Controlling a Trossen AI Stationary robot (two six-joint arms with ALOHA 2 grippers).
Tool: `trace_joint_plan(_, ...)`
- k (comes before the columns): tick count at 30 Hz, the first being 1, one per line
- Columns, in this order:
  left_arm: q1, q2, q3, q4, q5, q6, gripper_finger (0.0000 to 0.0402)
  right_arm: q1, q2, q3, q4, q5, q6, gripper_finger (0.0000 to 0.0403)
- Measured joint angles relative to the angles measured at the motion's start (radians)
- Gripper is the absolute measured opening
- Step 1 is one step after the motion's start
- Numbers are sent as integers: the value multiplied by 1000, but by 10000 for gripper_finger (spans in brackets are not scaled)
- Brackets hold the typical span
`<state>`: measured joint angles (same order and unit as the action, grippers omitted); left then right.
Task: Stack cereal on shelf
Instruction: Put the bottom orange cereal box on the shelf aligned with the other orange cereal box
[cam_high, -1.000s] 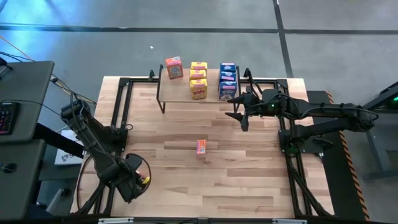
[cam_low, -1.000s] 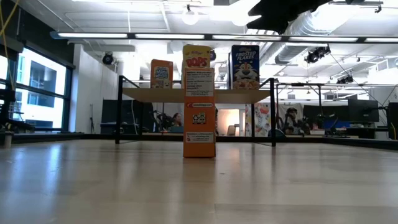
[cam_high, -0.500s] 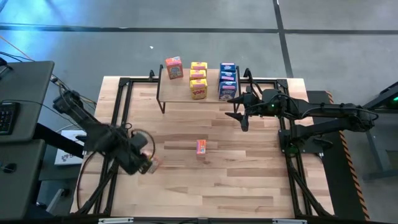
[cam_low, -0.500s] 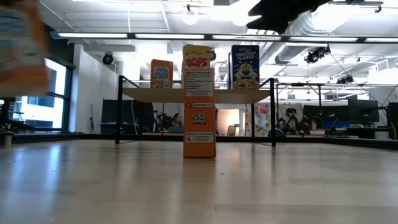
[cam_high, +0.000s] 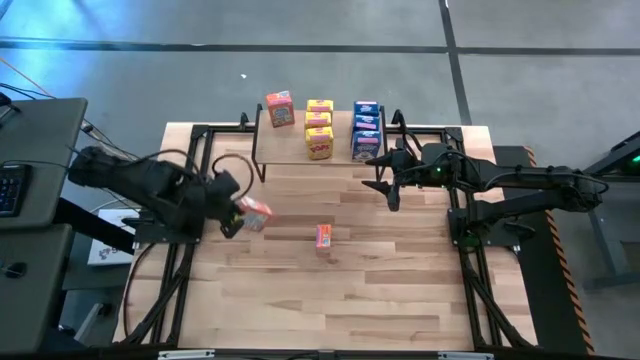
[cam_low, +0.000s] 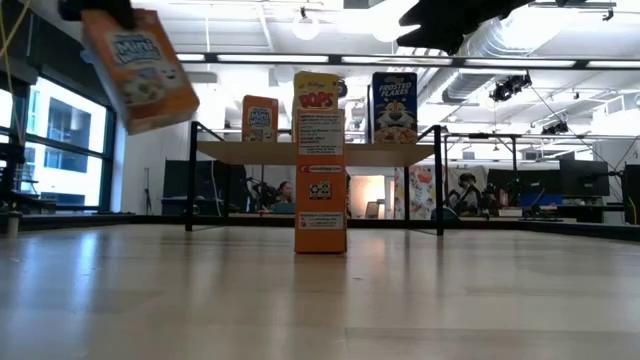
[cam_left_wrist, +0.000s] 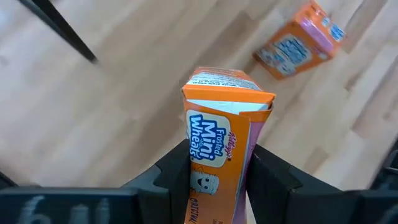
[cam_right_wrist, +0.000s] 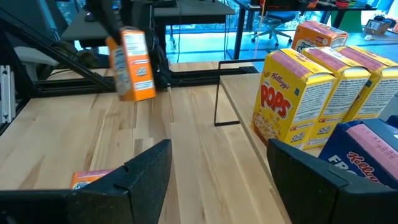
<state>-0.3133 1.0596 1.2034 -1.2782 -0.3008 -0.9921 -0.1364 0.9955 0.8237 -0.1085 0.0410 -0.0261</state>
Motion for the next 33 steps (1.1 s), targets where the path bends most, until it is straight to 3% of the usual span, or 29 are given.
trace_joint_plan(12, 315, 19, 141, 0, 1, 507, 121, 0, 0, 0, 0, 0, 0, 257)
trace_joint_plan(20, 500, 76, 237, -1, 64, 724, 121, 0, 0, 0, 0, 0, 0, 257)
trace_joint_plan(33, 696, 273, 414, -1, 86, 1053, 121, 0, 0, 0, 0, 0, 0, 257)
